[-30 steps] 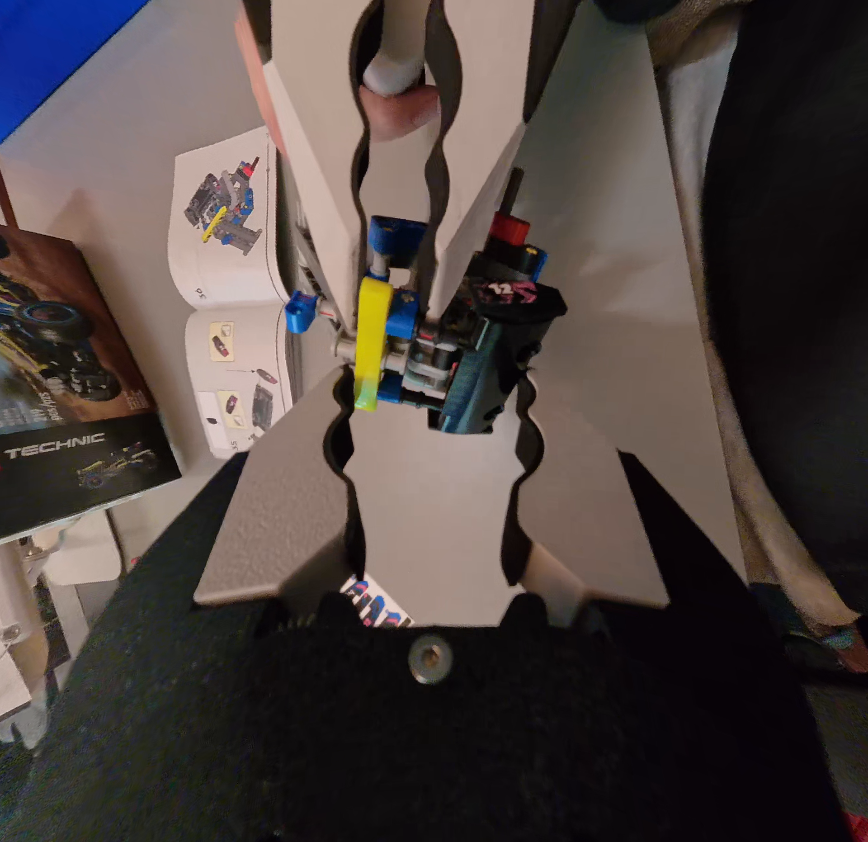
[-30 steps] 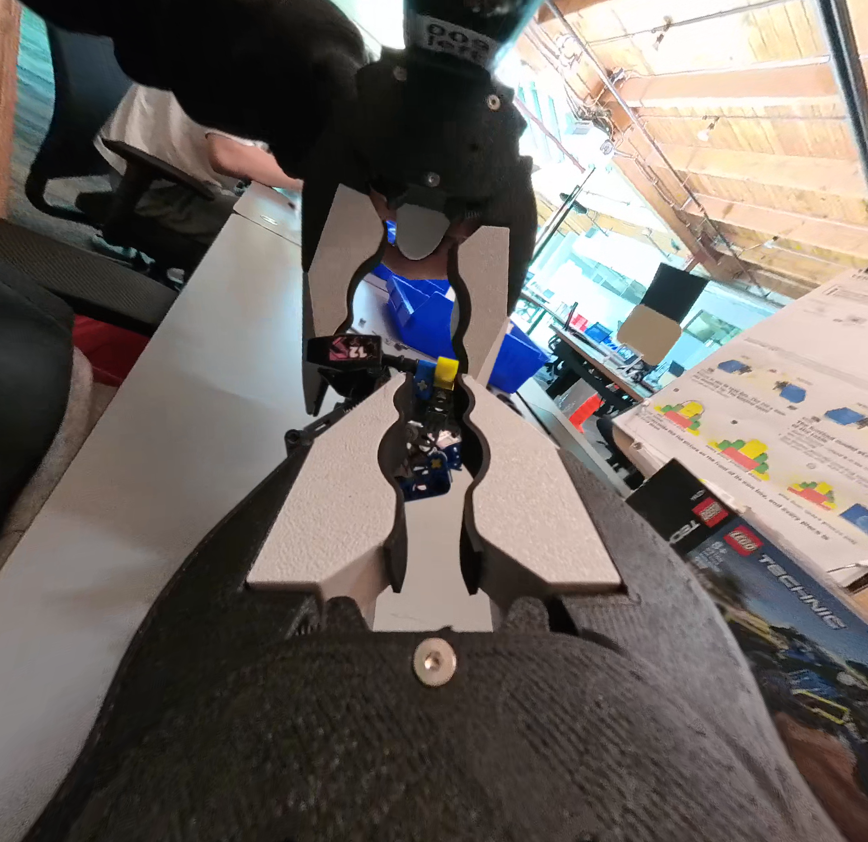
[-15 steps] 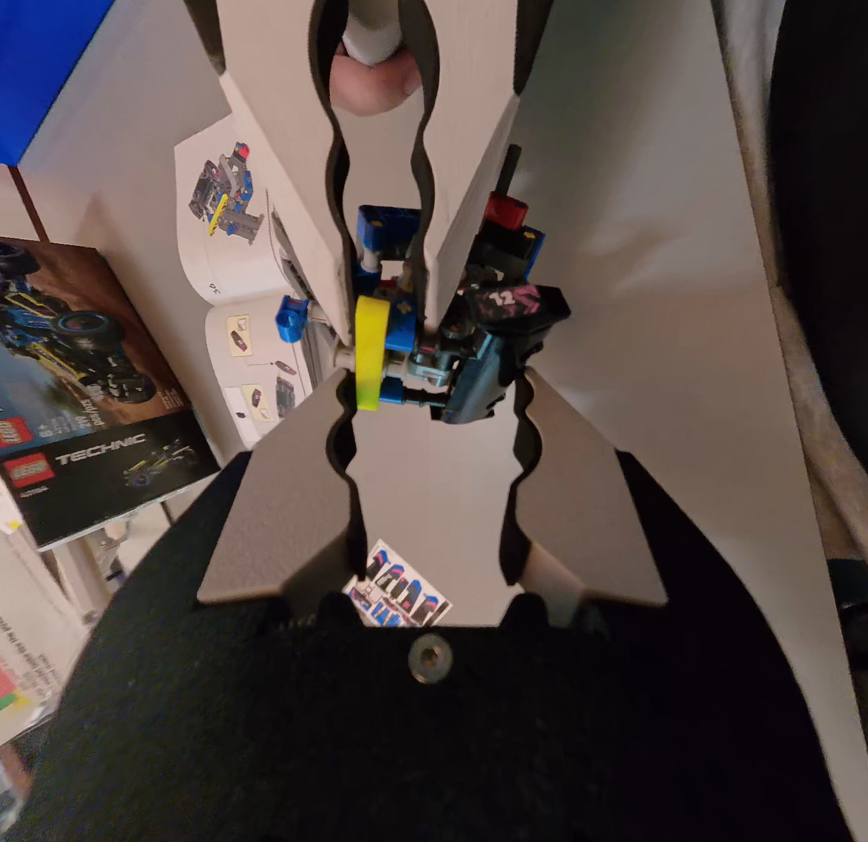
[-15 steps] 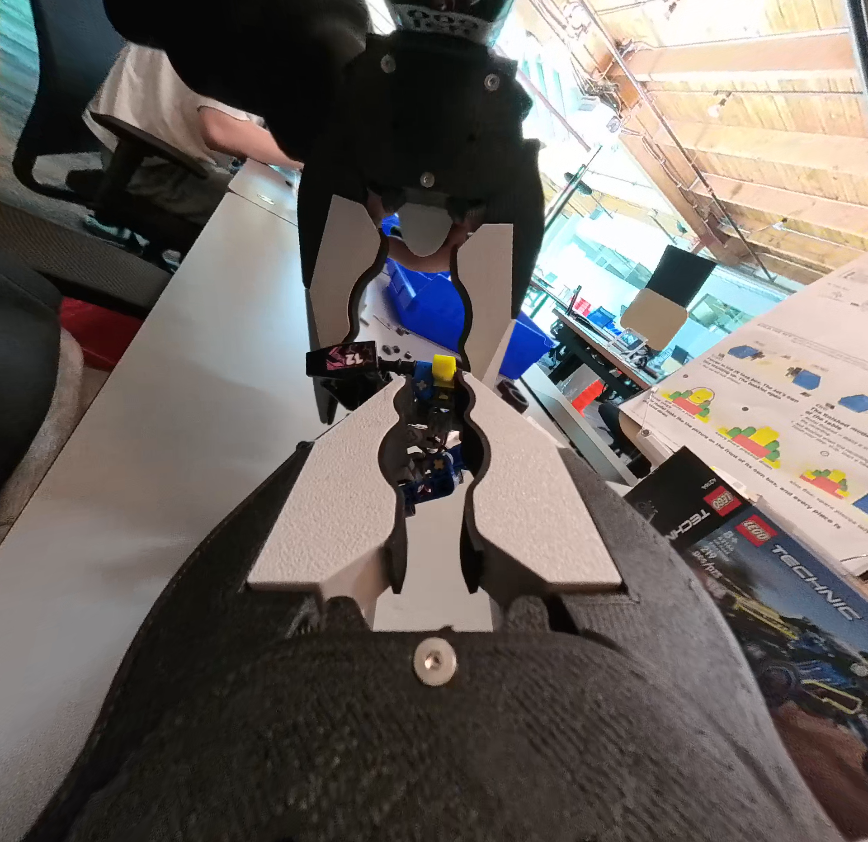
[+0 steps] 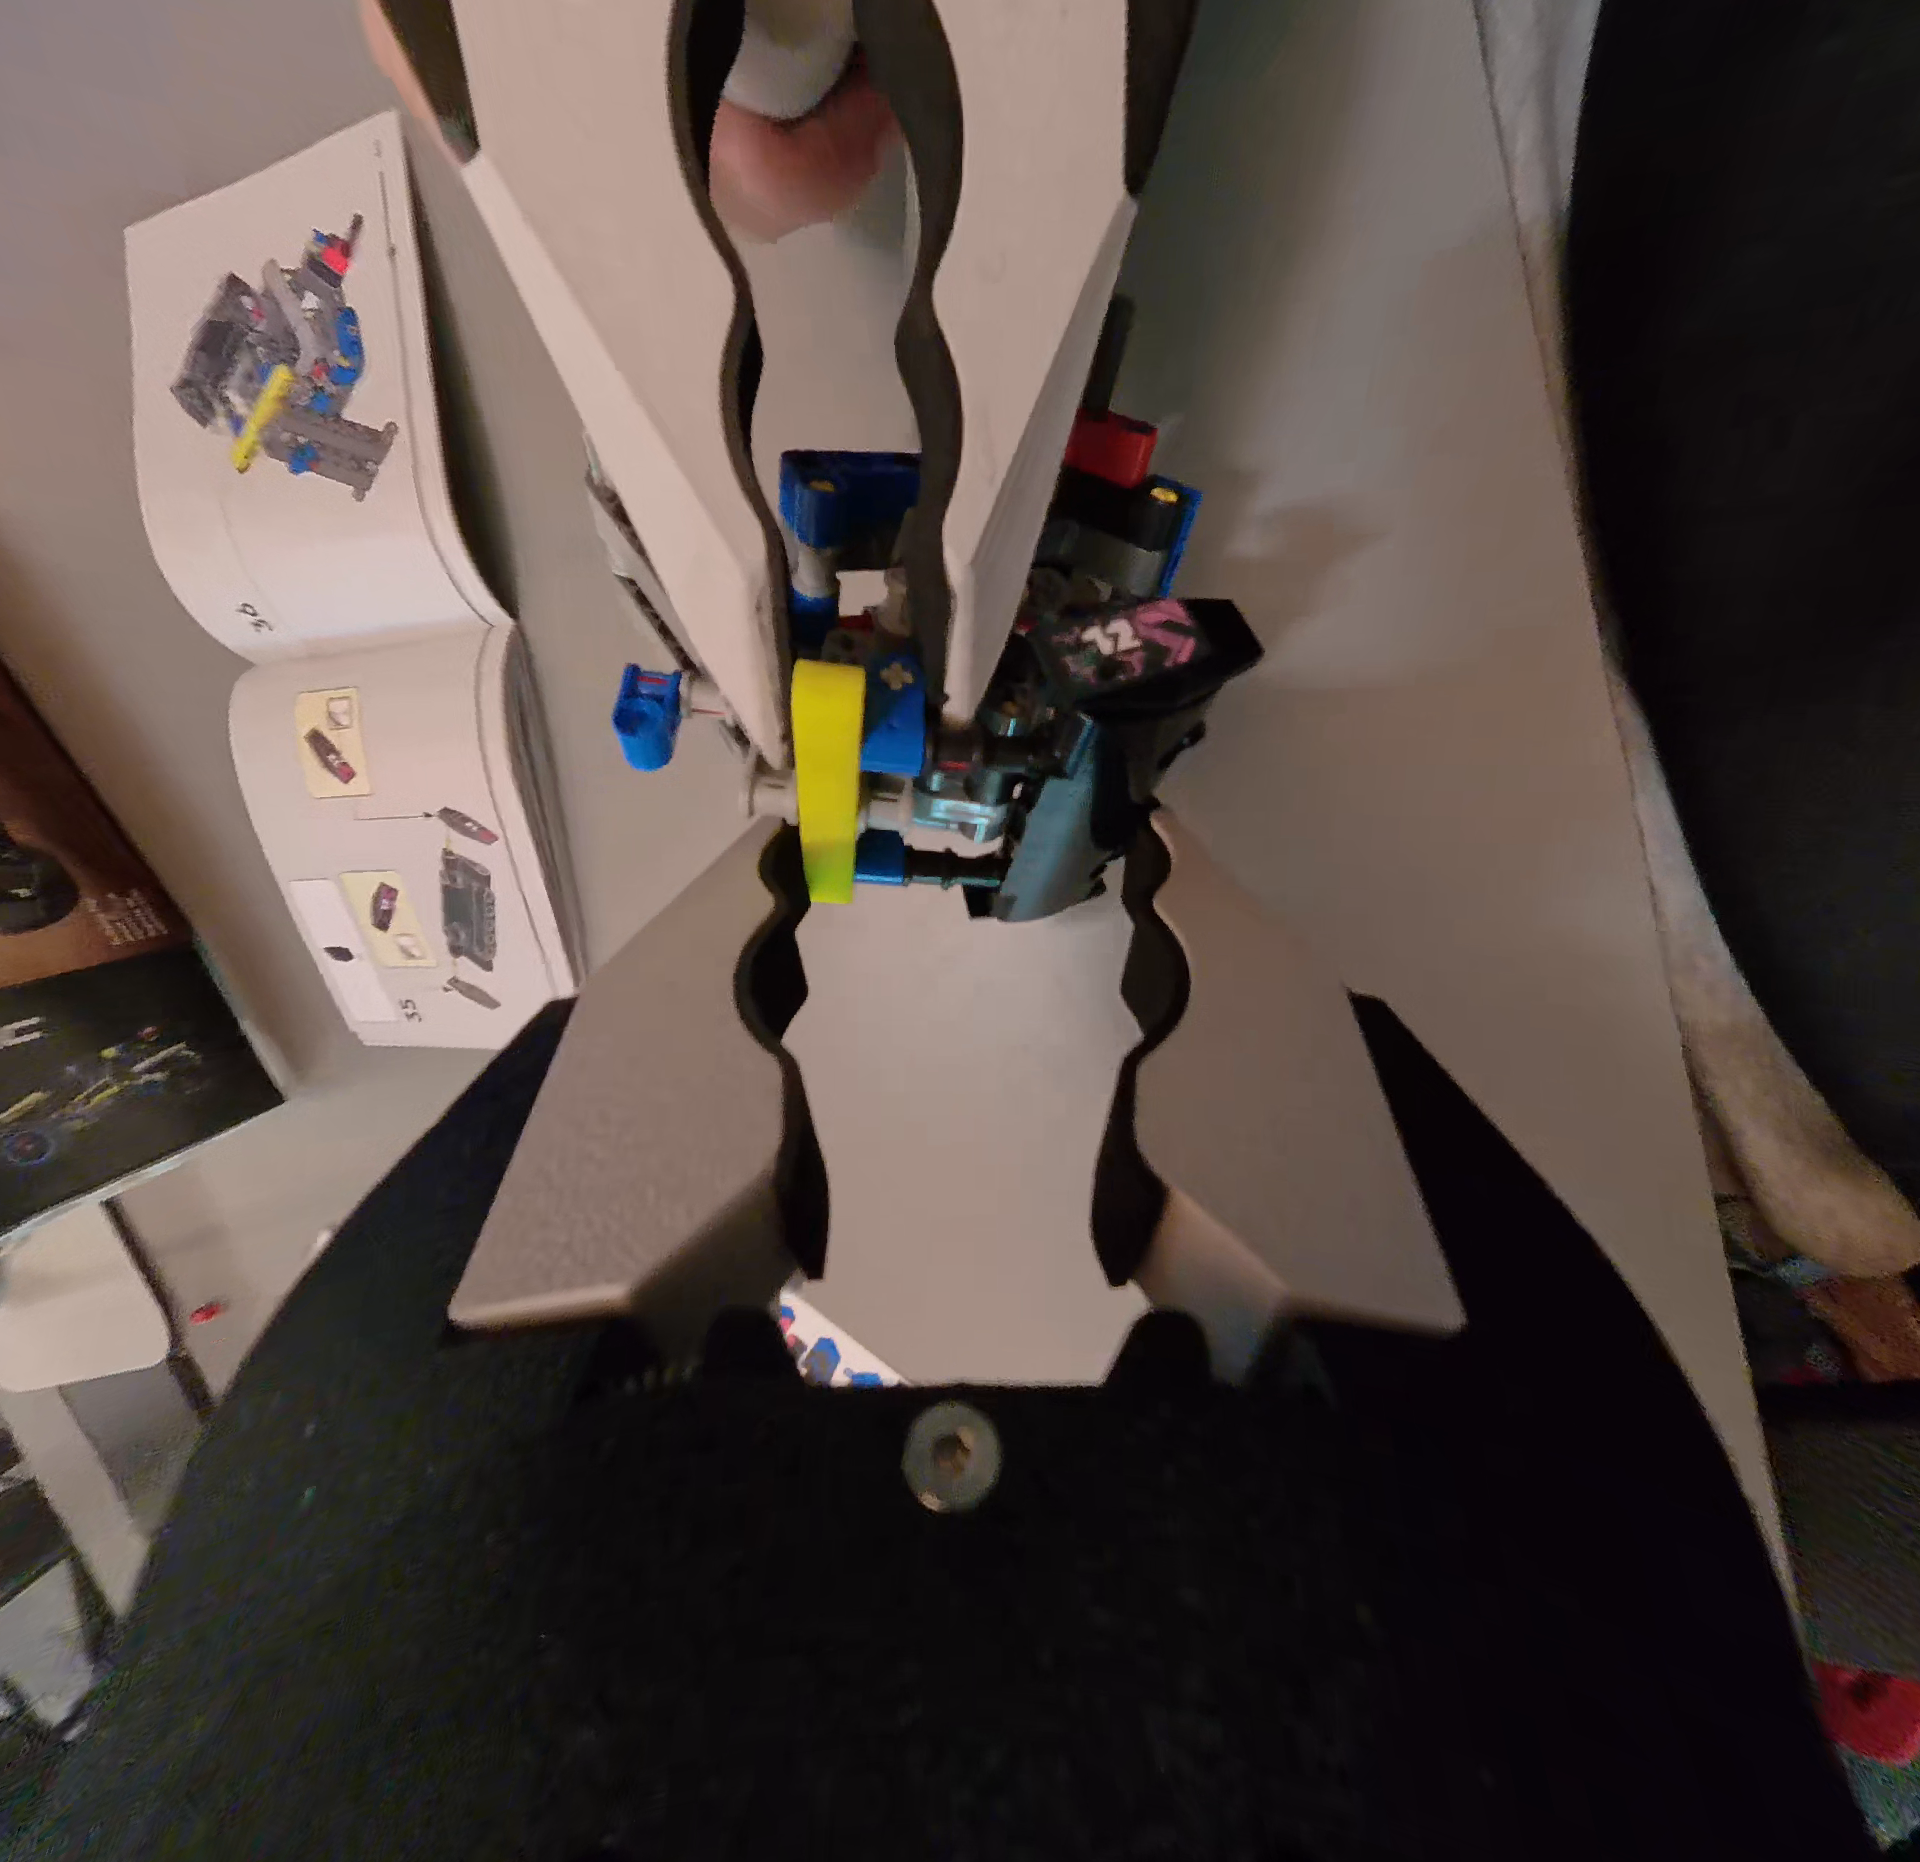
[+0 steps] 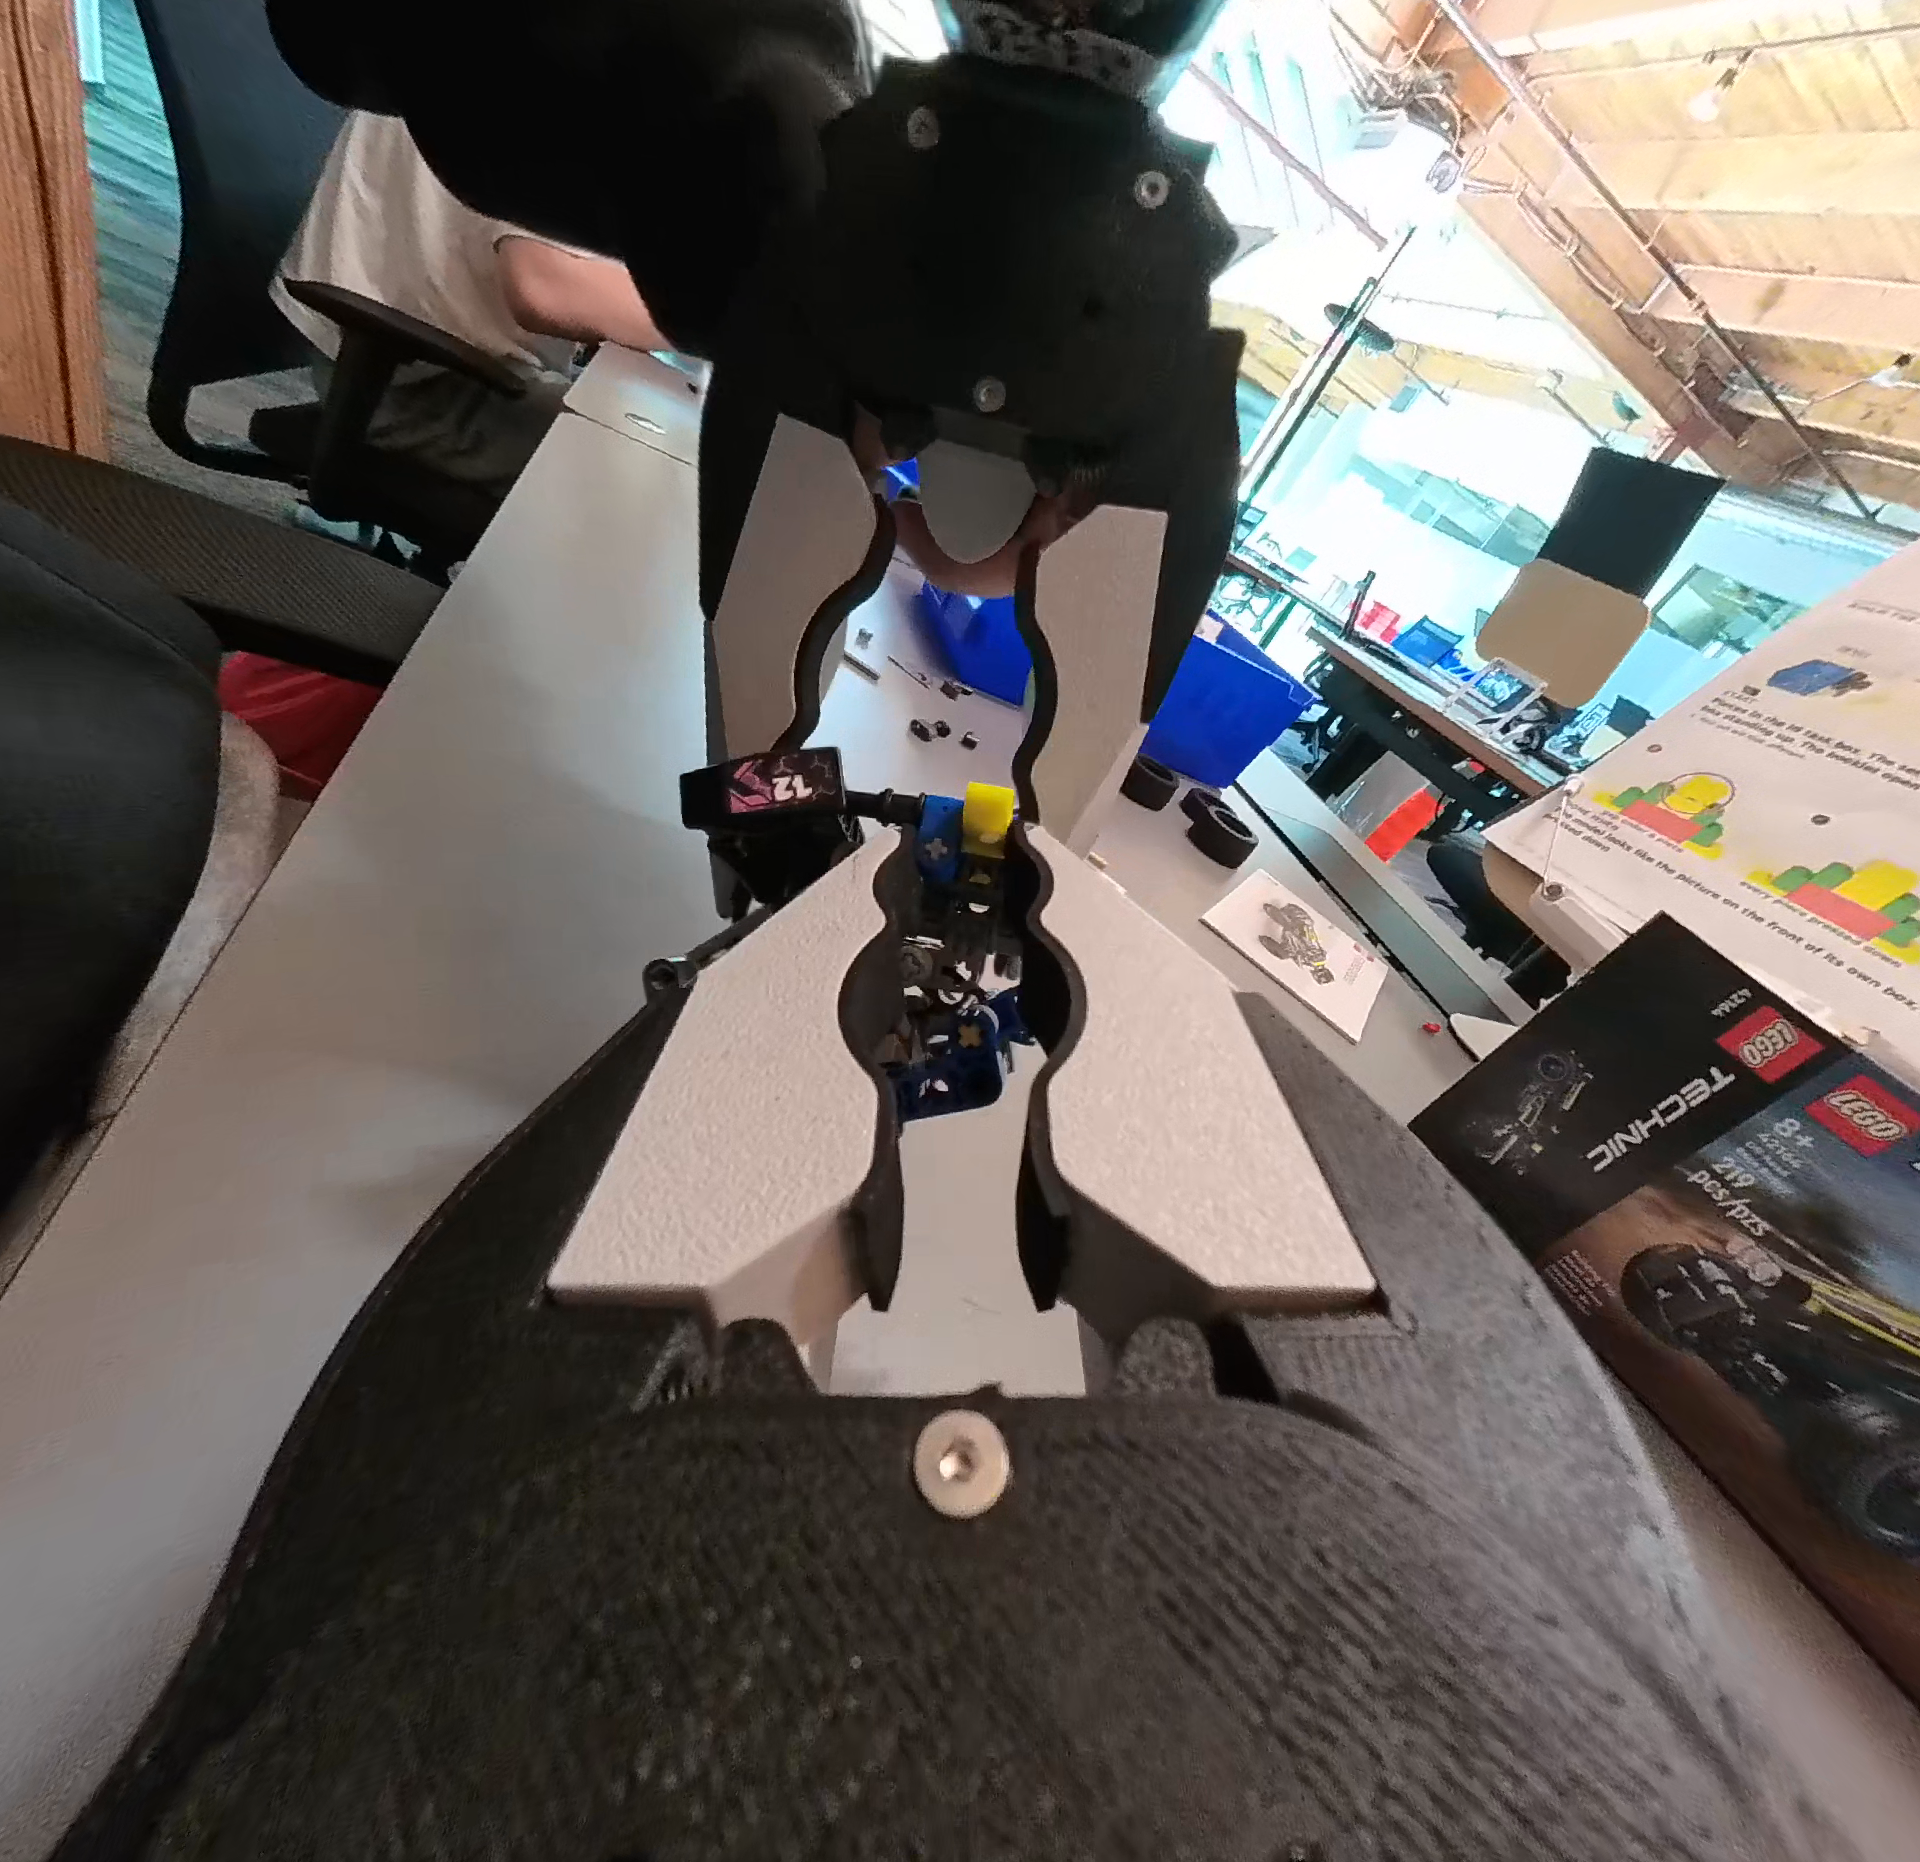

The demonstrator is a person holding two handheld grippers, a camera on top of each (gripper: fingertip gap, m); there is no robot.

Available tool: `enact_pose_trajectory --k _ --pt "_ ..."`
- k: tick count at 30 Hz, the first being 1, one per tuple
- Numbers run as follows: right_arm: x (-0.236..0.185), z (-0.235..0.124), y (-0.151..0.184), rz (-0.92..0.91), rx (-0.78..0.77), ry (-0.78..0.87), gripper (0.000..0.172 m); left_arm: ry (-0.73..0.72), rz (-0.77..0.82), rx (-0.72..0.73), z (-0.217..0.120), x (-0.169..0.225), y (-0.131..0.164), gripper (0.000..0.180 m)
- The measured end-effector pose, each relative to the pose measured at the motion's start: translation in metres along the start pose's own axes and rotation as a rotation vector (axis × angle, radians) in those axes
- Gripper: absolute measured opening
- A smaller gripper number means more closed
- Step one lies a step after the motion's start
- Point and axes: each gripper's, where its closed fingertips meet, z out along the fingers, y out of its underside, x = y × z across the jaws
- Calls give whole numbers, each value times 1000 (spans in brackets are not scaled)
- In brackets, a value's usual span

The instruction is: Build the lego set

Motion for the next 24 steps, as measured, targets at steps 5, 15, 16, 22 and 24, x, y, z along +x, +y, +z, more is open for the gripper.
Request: enact_pose_trajectory --k 5,15,16,22,24 --pt "8 1 4 25 15 46 13 -32 -35 34 0 -7 1 62" --pt "96 -44 -6 607 288 470 12 -852 114 226 -70 -55 -37 52" --pt "97 -43 -7 654 310 469 12 -903 128 207 -71 -55 -39 50" --pt "96 -37 -1 781 247 492 12 -1059 207 61 -96 -61 -38 35" --pt "99 -41 0 796 226 537 12 -1055 174 56 -108 -62 -35 35"
